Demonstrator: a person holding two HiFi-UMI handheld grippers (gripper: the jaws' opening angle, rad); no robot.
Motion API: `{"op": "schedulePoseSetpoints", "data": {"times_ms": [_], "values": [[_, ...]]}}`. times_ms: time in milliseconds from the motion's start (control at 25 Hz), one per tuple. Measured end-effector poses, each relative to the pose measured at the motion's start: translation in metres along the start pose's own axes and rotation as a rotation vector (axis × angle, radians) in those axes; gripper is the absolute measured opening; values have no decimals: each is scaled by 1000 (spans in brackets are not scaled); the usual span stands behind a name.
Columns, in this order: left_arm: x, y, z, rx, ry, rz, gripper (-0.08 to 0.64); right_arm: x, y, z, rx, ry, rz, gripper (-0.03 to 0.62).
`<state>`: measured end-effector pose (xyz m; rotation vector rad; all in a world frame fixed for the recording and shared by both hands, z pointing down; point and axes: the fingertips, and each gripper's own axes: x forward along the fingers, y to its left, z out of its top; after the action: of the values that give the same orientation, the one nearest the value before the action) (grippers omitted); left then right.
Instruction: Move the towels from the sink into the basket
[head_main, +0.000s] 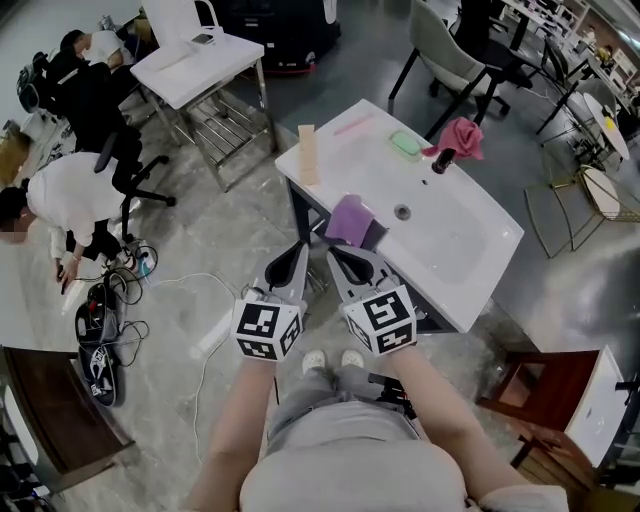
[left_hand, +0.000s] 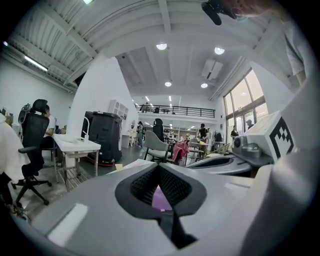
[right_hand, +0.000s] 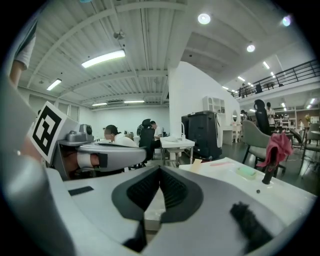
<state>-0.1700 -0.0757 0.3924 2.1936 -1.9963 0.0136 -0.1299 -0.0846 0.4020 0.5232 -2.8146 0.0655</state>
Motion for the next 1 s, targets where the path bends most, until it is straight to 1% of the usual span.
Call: {"op": "schedulePoseSetpoints", "data": {"times_ms": [280, 560, 800, 1000], "values": [[8, -19, 28, 46, -46, -10, 5, -19, -15, 23, -17, -51, -23, 18], [14, -36, 54, 88, -97, -28, 3, -33, -26, 43, -2, -106, -59, 18], [22, -51, 77, 128, -153, -58, 5, -43, -35, 63, -60, -156, -101, 18], [27, -60, 81, 152, -145, -92, 2, -52, -44, 76, -66, -201, -125, 18]]}}
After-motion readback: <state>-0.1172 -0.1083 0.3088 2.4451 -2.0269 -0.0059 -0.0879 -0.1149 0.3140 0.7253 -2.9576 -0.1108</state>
